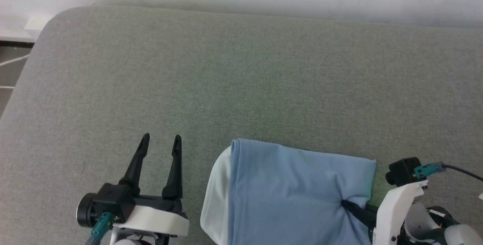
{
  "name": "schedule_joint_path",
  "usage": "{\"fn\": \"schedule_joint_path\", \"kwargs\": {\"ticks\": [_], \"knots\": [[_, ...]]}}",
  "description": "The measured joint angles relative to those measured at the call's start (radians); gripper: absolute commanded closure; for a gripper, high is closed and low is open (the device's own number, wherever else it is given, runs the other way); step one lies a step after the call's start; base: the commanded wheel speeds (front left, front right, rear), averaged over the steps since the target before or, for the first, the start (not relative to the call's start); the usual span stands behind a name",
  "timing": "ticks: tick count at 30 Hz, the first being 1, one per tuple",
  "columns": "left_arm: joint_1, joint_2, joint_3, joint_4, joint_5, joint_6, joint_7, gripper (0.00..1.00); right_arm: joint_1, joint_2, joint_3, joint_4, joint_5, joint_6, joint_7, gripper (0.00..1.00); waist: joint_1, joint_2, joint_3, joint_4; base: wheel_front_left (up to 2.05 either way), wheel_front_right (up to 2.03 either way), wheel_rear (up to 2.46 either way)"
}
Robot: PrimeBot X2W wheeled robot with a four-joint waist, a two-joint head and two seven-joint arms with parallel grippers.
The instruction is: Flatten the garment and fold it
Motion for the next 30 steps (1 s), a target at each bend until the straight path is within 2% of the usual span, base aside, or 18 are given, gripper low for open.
{"fn": "schedule_joint_path", "kwargs": {"ticks": [4, 7, 12, 18, 21, 22, 23, 24, 30], "knots": [[-0.002, 0.000, -0.002, 0.003, 0.000, 0.000, 0.000, 0.00, -0.019, -0.018, 0.044, 0.027, -0.025, 0.000, -0.056, 1.00, -0.0001, 0.0001, -0.021, -0.010, 0.00, 0.00, 0.00], [-0.002, 0.000, -0.007, 0.003, -0.001, -0.001, 0.000, 0.00, -0.051, -0.061, 0.094, 0.024, -0.091, 0.000, -0.109, 1.00, 0.0000, 0.0000, -0.036, -0.028, 0.00, 0.00, 0.00], [-0.002, 0.000, -0.035, -0.001, -0.002, -0.002, 0.000, 0.00, -0.169, -0.206, 0.185, -0.002, -0.278, 0.000, -0.176, 1.00, 0.0000, 0.0000, -0.054, -0.086, 0.00, 0.00, 0.00], [-0.027, 0.000, -0.085, -0.001, -0.001, -0.002, 0.000, 0.00, -0.368, -0.354, 0.341, -0.038, -0.411, 0.000, -0.183, 1.00, 0.0000, 0.0000, -0.055, -0.193, 0.00, 0.00, 0.00], [-0.075, -0.001, -0.114, 0.007, 0.004, -0.011, 0.000, 0.00, -0.452, -0.419, 0.387, -0.035, -0.419, 0.000, -0.191, 1.00, -0.0001, 0.0000, -0.039, -0.254, 0.00, 0.00, 0.00], [-0.112, -0.001, -0.131, 0.010, 0.008, -0.011, 0.000, 0.00, -0.500, -0.463, 0.420, -0.020, -0.420, 0.000, -0.206, 1.00, 0.0000, 0.0000, -0.022, -0.295, 0.00, 0.00, 0.00], [-0.112, -0.001, -0.131, 0.010, 0.008, -0.011, 0.000, 0.00, -0.500, -0.463, 0.420, -0.020, -0.420, 0.000, -0.206, 1.00, 0.0000, 0.0000, -0.022, -0.295, 0.00, 0.00, 0.00], [-0.150, -0.001, -0.144, 0.014, 0.013, -0.014, 0.000, 0.00, -0.539, -0.505, 0.439, 0.015, -0.418, 0.000, -0.226, 1.00, 0.0000, 0.0000, 0.000, -0.331, 0.00, 0.00, 0.00], [-0.254, -0.001, -0.180, 0.018, 0.051, -0.032, 0.000, 0.00, -0.607, -0.596, 0.430, 0.182, -0.402, 0.000, -0.339, 1.00, 0.0001, 0.0000, 0.102, -0.401, 0.00, 0.00, 0.00]]}}
